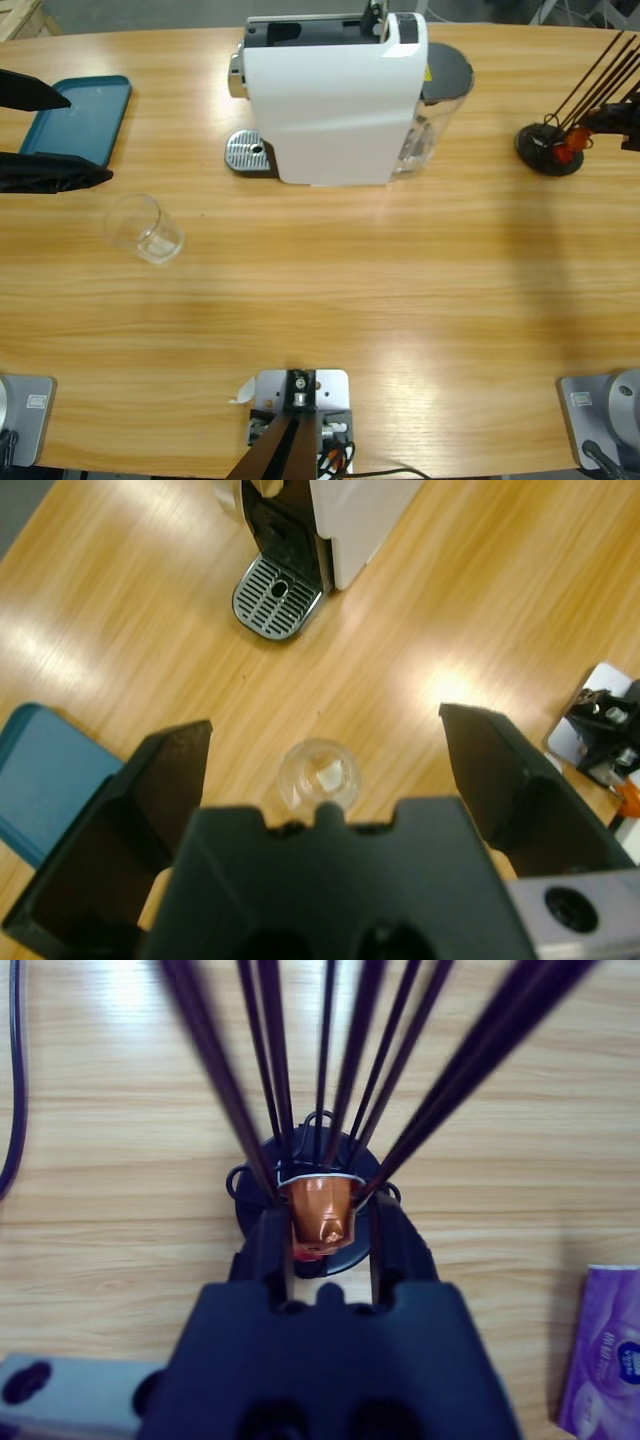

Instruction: Pour coffee

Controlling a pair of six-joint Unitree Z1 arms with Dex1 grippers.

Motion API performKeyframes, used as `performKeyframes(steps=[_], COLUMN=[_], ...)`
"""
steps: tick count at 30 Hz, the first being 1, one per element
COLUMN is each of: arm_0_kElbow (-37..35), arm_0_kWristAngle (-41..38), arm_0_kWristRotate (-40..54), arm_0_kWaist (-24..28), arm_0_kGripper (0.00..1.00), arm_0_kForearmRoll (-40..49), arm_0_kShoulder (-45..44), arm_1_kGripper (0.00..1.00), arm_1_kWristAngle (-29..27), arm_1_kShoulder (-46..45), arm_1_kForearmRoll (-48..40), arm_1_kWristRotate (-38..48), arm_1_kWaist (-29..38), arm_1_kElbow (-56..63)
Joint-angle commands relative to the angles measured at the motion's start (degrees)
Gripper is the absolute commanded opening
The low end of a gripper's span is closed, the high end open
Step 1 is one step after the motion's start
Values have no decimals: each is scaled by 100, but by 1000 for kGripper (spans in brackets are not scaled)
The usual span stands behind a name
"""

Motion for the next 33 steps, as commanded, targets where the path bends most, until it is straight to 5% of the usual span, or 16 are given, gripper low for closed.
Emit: performKeyframes(steps=[1,13,15,16,25,33], arm_0_kElbow=[350,362,373,385,403,403], arm_0_kWristAngle=[47,49,49,49,40,47], arm_0_kWristRotate=[-27,-45,-59,-59,-54,-68], arm_0_kWaist=[-31,-31,-31,-31,-54,-66], arm_0_kGripper=[987,987,987,987,987,987], arm_0_kForearmRoll=[95,86,86,86,86,86], arm_0_kShoulder=[-72,-91,-101,-107,-80,-110], arm_1_kGripper=[0,0,661,769,826,761], arm_1_kWristAngle=[-64,-76,-130,-181,-406,-503], arm_1_kShoulder=[-392,-431,-441,-462,-803,-796], arm_1_kForearmRoll=[481,613,726,750,613,566], arm_1_kWristRotate=[-130,-121,25,74,403,459], arm_1_kWaist=[-50,-50,-50,-50,226,433], arm_1_kElbow=[-278,-417,-399,-376,139,190])
